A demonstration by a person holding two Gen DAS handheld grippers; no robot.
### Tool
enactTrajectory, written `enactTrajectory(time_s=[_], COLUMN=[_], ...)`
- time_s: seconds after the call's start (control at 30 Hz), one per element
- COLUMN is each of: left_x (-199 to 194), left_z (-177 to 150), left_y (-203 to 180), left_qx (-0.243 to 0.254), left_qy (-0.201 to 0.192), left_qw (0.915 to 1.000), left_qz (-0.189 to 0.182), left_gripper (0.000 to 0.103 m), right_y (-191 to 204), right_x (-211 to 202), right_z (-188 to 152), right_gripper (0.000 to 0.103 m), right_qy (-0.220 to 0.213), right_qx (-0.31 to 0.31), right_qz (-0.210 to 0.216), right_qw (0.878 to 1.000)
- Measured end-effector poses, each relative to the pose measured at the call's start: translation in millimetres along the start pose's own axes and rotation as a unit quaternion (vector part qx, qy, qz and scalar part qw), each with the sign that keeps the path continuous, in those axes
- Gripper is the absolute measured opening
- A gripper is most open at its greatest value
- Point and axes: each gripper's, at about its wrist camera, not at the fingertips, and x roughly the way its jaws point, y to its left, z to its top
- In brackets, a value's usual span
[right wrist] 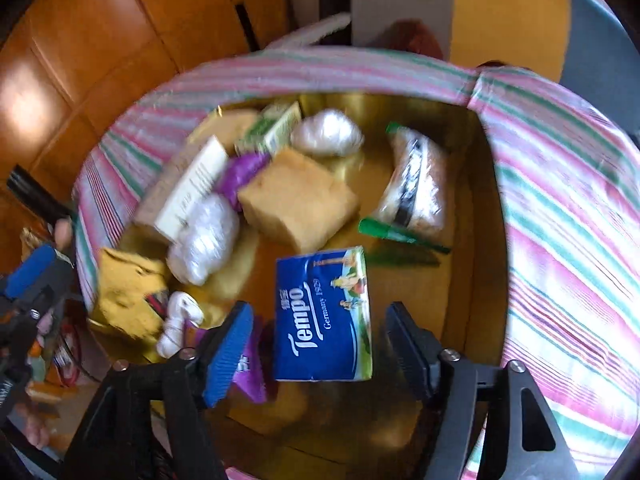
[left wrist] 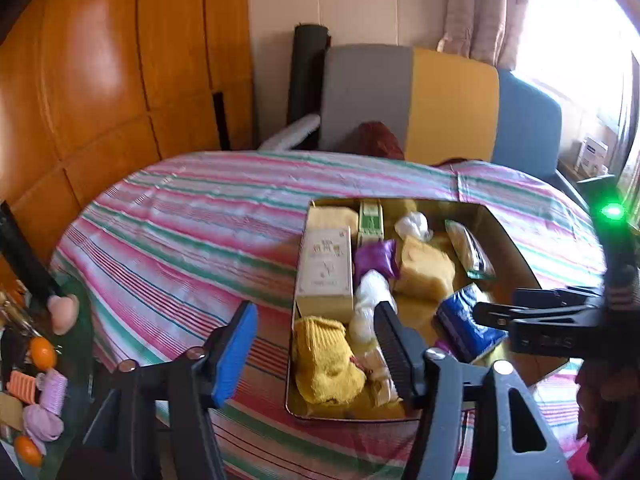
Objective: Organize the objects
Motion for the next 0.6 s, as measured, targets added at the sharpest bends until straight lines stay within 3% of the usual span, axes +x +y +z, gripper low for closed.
enactTrajectory(time_s=[0.27, 0.5, 0.6], left_x=[-23, -30, -34], left_z=[0, -6, -6], left_y=[-9, -15, -17], left_qx=[-0.002, 0.003, 0.004], left_qy=[-0.023, -0.016, -0.031], left_qw=[0.9997, 0.9997, 0.9994], left_qz=[0.012, -0.019, -0.015], left_gripper=[0.063, 0.063, 0.056], right_y=[9, 9, 9], right_x=[-47, -70, -71], right_z=[-25, -50, -54], right_gripper=[0.078, 0.079, 0.080], right_qy=[-0.094, -0.124, -0.123], right_qx=[0.026, 0.036, 0.034], right_qz=[-0.030, -0.047, -0.048], right_qw=[0.995, 0.991, 0.991])
